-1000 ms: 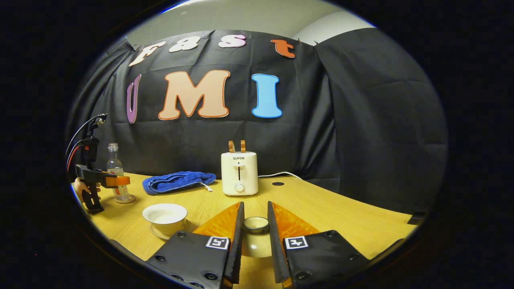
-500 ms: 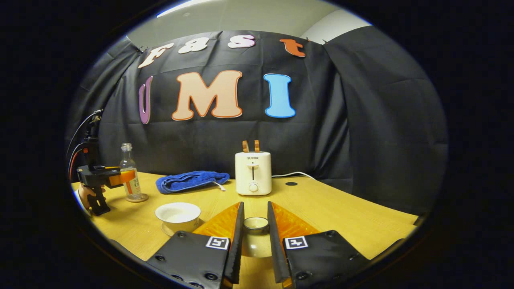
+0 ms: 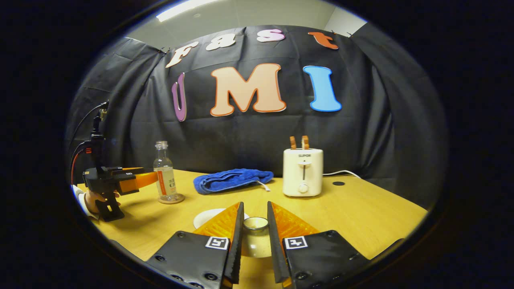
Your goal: Open the teacup lid with one hand, grasp the water bottle and pour water into the teacup with the other hand; after pouring, place the water bottle on the coaster and then close the teacup lid.
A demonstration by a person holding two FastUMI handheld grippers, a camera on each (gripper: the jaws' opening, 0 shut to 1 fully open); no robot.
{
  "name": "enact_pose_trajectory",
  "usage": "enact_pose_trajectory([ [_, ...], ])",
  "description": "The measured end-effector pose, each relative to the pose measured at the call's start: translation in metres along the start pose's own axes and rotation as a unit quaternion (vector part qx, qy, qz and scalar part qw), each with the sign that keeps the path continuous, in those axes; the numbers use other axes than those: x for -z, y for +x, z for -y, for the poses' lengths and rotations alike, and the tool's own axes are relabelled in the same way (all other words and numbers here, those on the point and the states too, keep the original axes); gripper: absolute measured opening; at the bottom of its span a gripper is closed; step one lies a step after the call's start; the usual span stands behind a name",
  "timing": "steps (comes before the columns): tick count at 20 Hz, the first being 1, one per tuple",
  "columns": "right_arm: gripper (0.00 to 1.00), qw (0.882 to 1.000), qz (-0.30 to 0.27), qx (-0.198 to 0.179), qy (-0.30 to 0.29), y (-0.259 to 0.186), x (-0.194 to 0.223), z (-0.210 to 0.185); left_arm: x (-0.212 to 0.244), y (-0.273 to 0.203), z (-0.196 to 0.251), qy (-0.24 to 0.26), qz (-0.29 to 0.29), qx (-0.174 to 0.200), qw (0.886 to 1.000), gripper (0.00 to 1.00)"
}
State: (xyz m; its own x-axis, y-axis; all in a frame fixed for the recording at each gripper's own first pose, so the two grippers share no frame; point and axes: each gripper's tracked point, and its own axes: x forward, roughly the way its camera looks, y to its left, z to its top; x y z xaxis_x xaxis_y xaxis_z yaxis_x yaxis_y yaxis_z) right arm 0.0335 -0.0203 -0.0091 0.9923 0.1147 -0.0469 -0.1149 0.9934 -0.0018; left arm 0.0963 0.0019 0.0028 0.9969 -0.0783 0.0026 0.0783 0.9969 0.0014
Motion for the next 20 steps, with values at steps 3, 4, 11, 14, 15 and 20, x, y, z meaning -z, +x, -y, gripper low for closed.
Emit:
enact_pose_trajectory([
  [3,0.37,1.000,-0.011,-0.028,0.000,0.018,0.003,-0.017,0.000,-0.007,0.003,0.000,0.000,0.004,1.000,0.94],
  [4,0.36,0.999,-0.013,-0.033,0.001,0.023,0.004,-0.021,-0.001,-0.009,0.003,0.000,0.000,0.005,1.000,0.94],
  [11,0.36,0.995,-0.060,-0.076,-0.008,0.039,0.019,-0.040,0.000,-0.010,0.003,0.000,-0.001,0.004,1.000,0.94],
  [14,0.37,0.994,-0.068,-0.083,-0.004,0.039,0.022,-0.041,-0.001,-0.010,0.002,0.000,-0.001,0.004,1.000,0.94],
  [15,0.39,0.994,-0.068,-0.083,-0.005,0.039,0.021,-0.041,-0.001,-0.010,0.003,0.000,-0.001,0.004,1.000,0.94],
  [20,0.63,0.996,-0.043,-0.079,-0.005,0.035,0.013,-0.039,-0.001,-0.010,0.003,0.000,-0.001,0.004,1.000,0.94],
])
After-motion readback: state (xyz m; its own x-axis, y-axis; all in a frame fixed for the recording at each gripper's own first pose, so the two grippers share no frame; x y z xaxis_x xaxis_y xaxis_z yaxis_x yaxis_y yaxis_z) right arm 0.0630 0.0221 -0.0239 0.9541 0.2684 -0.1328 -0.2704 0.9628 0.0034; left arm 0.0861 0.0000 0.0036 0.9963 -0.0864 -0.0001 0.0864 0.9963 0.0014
